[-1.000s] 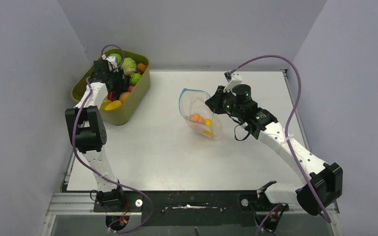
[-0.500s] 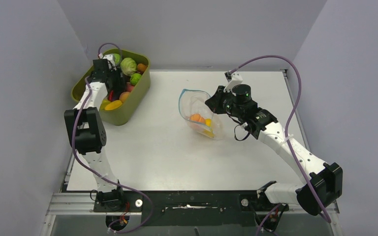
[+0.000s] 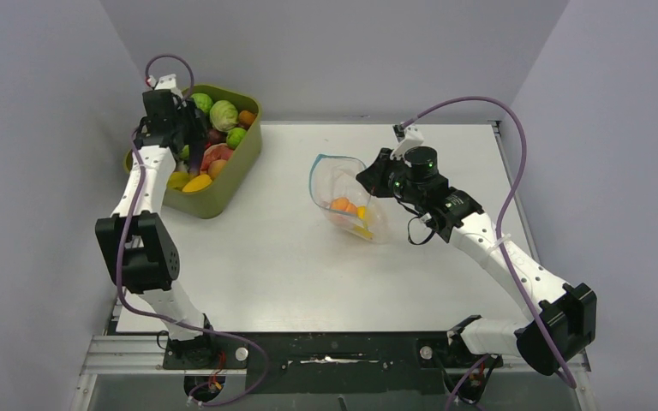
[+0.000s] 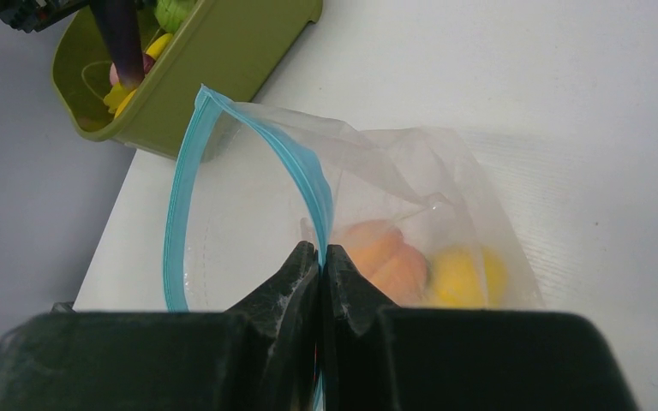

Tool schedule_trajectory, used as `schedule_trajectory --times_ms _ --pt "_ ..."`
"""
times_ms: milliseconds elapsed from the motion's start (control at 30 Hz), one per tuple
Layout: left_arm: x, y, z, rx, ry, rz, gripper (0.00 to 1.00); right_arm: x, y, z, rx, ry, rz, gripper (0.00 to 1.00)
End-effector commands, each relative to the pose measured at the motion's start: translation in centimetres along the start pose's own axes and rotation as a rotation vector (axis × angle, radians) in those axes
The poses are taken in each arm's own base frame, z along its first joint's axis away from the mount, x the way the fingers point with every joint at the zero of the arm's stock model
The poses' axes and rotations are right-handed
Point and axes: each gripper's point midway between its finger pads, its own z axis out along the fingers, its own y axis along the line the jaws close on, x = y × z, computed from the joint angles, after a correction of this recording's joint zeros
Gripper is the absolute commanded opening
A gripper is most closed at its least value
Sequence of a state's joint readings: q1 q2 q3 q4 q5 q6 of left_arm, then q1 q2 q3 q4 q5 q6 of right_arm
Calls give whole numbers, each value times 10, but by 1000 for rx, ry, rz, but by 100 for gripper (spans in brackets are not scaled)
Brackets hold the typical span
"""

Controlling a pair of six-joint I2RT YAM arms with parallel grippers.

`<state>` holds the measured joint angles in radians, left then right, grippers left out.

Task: Place the food in the zip-top bag and seal the zipper
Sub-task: Place the fake vegetable in the zipper food storage bag.

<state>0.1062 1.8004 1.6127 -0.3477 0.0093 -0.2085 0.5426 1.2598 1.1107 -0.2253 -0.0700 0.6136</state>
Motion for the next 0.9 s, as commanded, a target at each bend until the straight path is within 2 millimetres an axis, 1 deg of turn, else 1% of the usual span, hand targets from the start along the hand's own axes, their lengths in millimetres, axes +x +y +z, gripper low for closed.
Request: schedule_trajectory --times_ms 0,200,367,567,700,833,867 --pt "-37 -23 -40 86 -121 -44 28 -27 16 1 -48 -98 24 0" --pt "-44 -38 -67 137 -182 -42 26 -21 17 7 -50 -84 39 0" --pt "-58 -49 -93 181 -261 -43 23 -19 18 10 -50 -81 44 0" --pt "-70 -49 -118 190 -348 -50 20 -18 23 14 -56 -80 42 0" --pt "-78 -54 -137 214 -386 -60 19 -17 25 16 -58 -77 42 0" --pt "-84 -67 -160 280 -411 -78 19 -20 27 20 -58 -85 60 0" --pt "-82 -72 -162 295 -401 -80 19 -20 28 22 -58 -84 68 0"
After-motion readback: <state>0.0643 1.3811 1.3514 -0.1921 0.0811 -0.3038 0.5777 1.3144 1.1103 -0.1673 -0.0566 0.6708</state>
